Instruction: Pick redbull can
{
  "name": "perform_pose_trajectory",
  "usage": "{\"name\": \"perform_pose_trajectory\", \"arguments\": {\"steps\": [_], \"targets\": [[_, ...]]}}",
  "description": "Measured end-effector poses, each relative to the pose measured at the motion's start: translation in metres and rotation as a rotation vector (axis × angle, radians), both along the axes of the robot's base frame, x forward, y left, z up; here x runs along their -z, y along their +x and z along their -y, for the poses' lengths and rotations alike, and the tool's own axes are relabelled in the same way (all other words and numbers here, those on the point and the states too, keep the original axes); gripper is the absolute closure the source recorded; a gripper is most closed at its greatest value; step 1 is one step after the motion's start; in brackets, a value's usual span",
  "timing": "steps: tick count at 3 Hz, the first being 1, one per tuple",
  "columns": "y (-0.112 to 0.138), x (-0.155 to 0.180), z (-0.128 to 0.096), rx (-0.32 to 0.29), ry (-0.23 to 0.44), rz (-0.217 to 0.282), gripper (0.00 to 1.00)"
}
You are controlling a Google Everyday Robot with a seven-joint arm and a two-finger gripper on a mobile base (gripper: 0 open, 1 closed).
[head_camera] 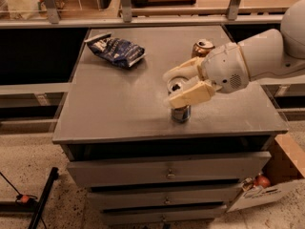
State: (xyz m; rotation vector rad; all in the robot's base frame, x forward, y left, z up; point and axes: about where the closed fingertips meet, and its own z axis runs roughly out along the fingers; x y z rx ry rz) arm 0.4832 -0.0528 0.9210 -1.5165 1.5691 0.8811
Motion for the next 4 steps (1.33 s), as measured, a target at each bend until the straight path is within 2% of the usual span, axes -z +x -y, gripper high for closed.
{"name": "perform_pose_trajectory", "arguments": {"steps": [1,2,3,4], "targets": [[-0.001,0.002,-0.007,-0.015,-0.017,-0.015,0.59],[0.001,0.005,-0.01,-0.014,-0.037,-0.03,0.82],[0.008,0.005,-0.011,-0.007,-0.057,-0.034,1.0],[0.028,-0.003,0.0,0.035,-0.084,-0.047,1.0]]}}
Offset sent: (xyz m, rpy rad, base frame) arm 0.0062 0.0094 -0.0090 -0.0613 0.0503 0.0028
